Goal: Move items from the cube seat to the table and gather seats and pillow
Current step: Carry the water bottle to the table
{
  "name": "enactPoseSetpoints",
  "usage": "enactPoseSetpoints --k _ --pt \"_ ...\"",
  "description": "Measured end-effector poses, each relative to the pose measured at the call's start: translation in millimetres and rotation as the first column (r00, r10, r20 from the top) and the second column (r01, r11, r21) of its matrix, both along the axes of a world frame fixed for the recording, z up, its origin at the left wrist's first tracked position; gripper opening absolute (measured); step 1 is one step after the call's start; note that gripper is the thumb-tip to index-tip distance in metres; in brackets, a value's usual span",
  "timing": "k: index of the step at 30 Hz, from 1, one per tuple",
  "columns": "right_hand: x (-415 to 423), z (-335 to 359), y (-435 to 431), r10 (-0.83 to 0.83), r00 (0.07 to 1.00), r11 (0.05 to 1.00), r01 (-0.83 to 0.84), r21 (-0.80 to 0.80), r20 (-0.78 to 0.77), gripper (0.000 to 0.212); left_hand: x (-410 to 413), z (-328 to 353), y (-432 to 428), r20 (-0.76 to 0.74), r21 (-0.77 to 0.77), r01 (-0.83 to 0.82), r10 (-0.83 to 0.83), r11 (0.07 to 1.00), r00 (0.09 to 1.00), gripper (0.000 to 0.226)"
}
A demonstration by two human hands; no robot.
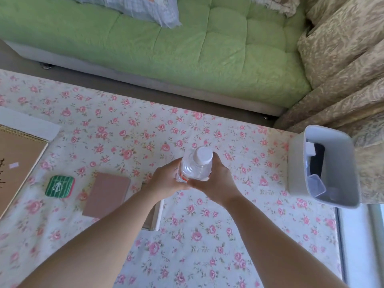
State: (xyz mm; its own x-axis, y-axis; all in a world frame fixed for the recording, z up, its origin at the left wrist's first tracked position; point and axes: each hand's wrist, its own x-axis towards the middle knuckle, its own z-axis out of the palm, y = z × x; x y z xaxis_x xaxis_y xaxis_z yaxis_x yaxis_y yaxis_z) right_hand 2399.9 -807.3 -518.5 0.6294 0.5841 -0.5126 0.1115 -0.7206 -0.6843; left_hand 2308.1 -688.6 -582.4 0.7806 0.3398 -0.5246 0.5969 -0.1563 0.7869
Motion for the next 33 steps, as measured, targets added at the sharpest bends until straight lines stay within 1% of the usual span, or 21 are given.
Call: enactPoseSetpoints --k 4,8,11,13,16,18,20,23,26,29,33 --pt "-4 -3 1 0.028 0.999 1.0 -0.028 0.006 0.036 0.076 -3 -5 0 0.004 -0.021 -0.017 0.017 1.0 1.0 0.074" --pt "-13 -5 4 0.043 0.998 0.999 -0.044 0.014 0.042 0.079 -8 -10 -1 -0.034 0.027 -0.023 0.024 0.999 0.999 0.073" --pt "-18 -6 4 0.045 0.997 0.999 -0.046 0.003 0.069 0.079 -10 -11 0 -0.026 0.033 0.0 0.001 0.999 1.0 0.076" --pt "-21 -7 3 0.043 0.996 0.999 -0.042 -0.024 0.075 0.08 -10 -12 1 -0.032 0.056 0.026 -0.024 0.998 0.999 0.076" --pt "-23 -11 -1 0.09 0.991 0.992 -0.08 -0.1 0.095 0.083 -13 -14 1 -0.056 0.11 0.045 -0.039 0.993 0.998 0.072" --pt "-26 -10 -8 0.104 0.988 0.985 -0.086 -0.151 0.118 0.083 -21 -12 0 -0.06 0.069 0.0 0.004 0.998 0.998 0.079" --pt "-30 -7 -15 0.07 0.99 0.984 -0.049 -0.172 0.119 0.081 -32 -2 1 -0.067 0.009 -0.054 0.054 0.999 0.996 0.086" --pt "-43 3 -20 0.046 0.992 0.982 -0.023 -0.187 0.119 0.077 -50 17 5 -0.084 -0.015 -0.078 0.077 0.997 0.994 0.081" --pt "-60 22 -21 0.003 0.993 0.985 0.018 -0.17 0.12 0.074 -65 43 10 -0.068 0.004 -0.101 0.101 0.995 0.993 0.073" --pt "-78 51 -26 -0.106 0.986 0.984 0.123 -0.128 0.13 0.072 -79 79 8 -0.015 0.023 -0.113 0.113 0.993 0.993 0.066" --pt "-109 96 -35 -0.206 0.961 0.975 0.218 -0.05 0.187 0.063 -102 130 1 0.068 0.072 -0.074 0.069 0.995 0.995 0.057"
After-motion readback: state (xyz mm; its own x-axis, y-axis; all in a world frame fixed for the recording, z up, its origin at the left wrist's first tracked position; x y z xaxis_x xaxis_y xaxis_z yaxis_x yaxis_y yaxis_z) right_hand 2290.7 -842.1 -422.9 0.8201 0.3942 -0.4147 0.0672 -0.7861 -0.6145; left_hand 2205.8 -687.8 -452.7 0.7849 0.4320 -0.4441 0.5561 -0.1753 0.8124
